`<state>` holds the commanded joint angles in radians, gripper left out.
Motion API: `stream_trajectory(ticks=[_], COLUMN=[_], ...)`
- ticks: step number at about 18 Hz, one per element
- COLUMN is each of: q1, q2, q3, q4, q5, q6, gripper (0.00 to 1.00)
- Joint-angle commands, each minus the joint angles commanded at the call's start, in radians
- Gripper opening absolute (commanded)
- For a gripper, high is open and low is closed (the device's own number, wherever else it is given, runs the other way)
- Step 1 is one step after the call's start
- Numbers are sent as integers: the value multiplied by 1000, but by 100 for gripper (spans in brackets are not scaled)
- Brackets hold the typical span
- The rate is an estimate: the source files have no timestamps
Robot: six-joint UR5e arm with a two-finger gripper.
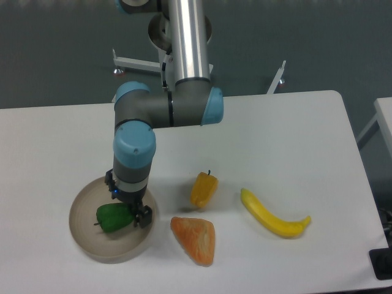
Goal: Pick up the green pepper from the plate
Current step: 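Lower the gripper onto the green pepper and close on it, then lift the green pepper off the plate and carry it upward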
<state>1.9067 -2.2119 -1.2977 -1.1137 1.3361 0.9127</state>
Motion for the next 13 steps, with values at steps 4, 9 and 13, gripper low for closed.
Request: stream_trajectory(ticks=[4,9,13], q1=[-9,-5,21], q2=[-35,-34,24], q3=[-2,2,-8], q4=[23,31,18], q5=[0,-6,-23], q6=[21,23,18], gripper=[97,13,13])
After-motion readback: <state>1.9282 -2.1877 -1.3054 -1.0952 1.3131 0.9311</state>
